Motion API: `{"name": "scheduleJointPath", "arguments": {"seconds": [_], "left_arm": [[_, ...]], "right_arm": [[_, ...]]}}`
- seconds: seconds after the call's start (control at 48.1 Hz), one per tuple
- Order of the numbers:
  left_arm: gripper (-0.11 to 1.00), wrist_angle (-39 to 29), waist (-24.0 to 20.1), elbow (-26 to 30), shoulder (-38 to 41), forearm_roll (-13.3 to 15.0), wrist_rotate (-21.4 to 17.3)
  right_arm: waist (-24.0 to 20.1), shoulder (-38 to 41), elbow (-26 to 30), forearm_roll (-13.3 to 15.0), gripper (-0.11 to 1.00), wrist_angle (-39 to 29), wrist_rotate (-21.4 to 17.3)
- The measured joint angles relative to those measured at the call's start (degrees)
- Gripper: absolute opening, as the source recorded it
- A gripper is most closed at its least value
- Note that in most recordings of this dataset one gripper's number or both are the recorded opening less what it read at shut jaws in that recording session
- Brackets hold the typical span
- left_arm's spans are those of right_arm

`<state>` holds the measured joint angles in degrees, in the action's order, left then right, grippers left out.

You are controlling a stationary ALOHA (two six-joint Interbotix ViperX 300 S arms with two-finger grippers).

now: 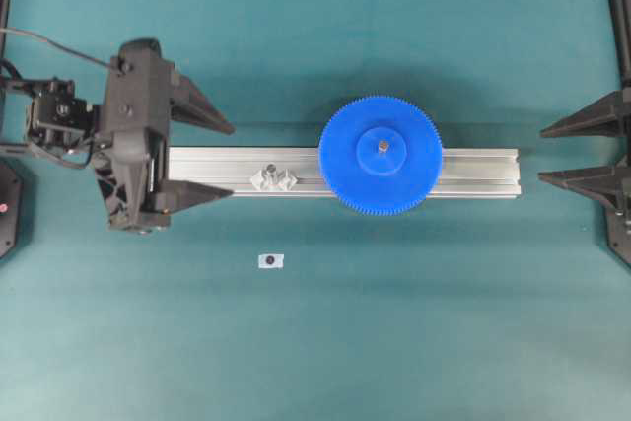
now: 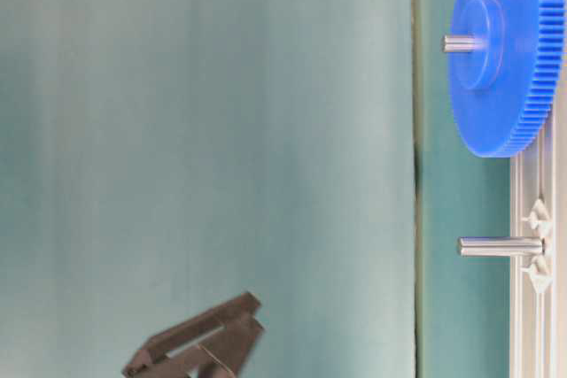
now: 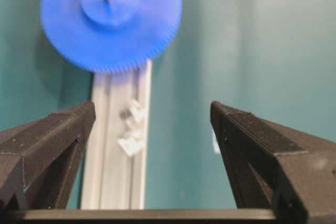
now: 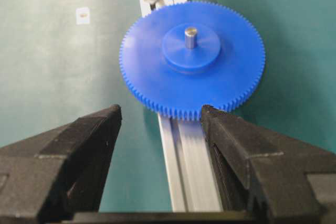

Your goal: Insert the large gear onto the shaft.

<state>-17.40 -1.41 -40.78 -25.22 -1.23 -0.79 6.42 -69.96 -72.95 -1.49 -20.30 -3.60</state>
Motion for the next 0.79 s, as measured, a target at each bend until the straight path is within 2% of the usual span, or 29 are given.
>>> {"name": "scheduleJointPath", "arguments": {"seconds": [0.354, 0.791], "left_arm": [[0.91, 3.7, 0.3, -2.5, -2.0, 0.0, -0.2], [0.91, 4.0, 0.4, -3.7, -3.9, 0.0, -0.3]], "right_arm": [[0.0, -0.3, -1.0, 0.1, 0.69, 0.0, 0.0], [0.1, -0.6, -1.0, 0.1, 0.69, 0.2, -0.1]]}}
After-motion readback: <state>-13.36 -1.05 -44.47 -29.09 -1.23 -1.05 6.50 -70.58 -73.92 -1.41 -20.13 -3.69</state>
